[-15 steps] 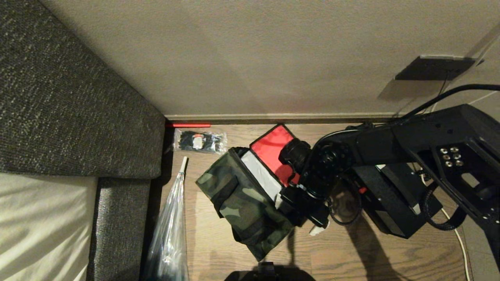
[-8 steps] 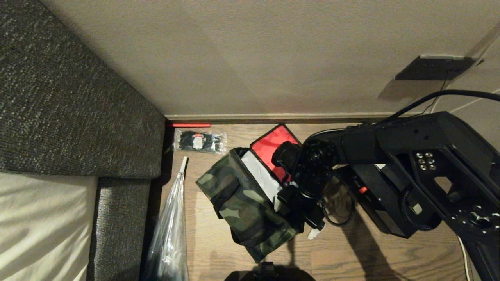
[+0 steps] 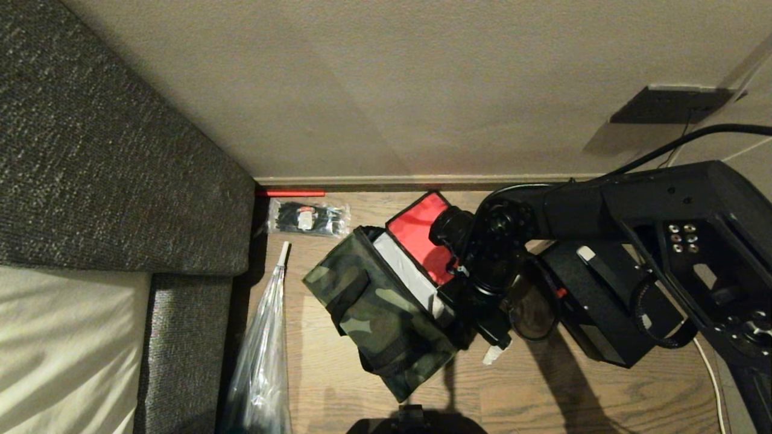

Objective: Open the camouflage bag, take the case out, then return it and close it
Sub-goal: Grip the handle again

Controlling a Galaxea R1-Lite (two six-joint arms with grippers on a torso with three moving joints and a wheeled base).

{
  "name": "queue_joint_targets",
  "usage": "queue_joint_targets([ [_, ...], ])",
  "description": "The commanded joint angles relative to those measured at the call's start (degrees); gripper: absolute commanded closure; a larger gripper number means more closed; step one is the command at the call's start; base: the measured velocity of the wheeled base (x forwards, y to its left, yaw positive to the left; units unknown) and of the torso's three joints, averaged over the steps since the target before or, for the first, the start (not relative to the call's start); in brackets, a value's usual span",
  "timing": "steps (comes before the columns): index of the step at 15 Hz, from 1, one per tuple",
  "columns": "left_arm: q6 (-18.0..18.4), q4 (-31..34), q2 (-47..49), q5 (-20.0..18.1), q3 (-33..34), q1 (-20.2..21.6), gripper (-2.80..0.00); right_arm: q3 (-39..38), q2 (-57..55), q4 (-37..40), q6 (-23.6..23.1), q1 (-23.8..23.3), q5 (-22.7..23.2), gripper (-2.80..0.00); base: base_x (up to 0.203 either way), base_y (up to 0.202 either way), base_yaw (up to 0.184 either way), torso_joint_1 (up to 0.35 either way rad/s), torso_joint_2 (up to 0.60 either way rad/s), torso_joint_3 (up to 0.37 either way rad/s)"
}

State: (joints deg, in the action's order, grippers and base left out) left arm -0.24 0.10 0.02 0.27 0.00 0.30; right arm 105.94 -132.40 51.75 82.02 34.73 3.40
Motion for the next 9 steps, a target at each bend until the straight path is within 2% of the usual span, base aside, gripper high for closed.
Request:
queue_joint_targets([
  [1,0.0,0.0,-0.1,0.0,0.2,0.0,0.00,1.3,-2.5,0.8,0.7,0.1,-0.3,-2.80,0.000,0.000,0.000,0.000,0.00,0.000],
  [3,0.0,0.0,-0.1,0.0,0.1,0.0,0.00,5.3,-5.8,1.8,2.0,0.4,-1.4,-2.80,0.000,0.000,0.000,0.000,0.00,0.000],
  [5,0.0,0.0,-0.1,0.0,0.1,0.0,0.00,5.9,-7.6,2.6,3.2,1.7,-5.4,-2.80,0.000,0.000,0.000,0.000,0.00,0.000],
  [9,0.0,0.0,-0.1,0.0,0.1,0.0,0.00,5.9,-9.4,0.0,4.0,3.6,-5.7,-2.80,0.000,0.000,0.000,0.000,0.00,0.000],
])
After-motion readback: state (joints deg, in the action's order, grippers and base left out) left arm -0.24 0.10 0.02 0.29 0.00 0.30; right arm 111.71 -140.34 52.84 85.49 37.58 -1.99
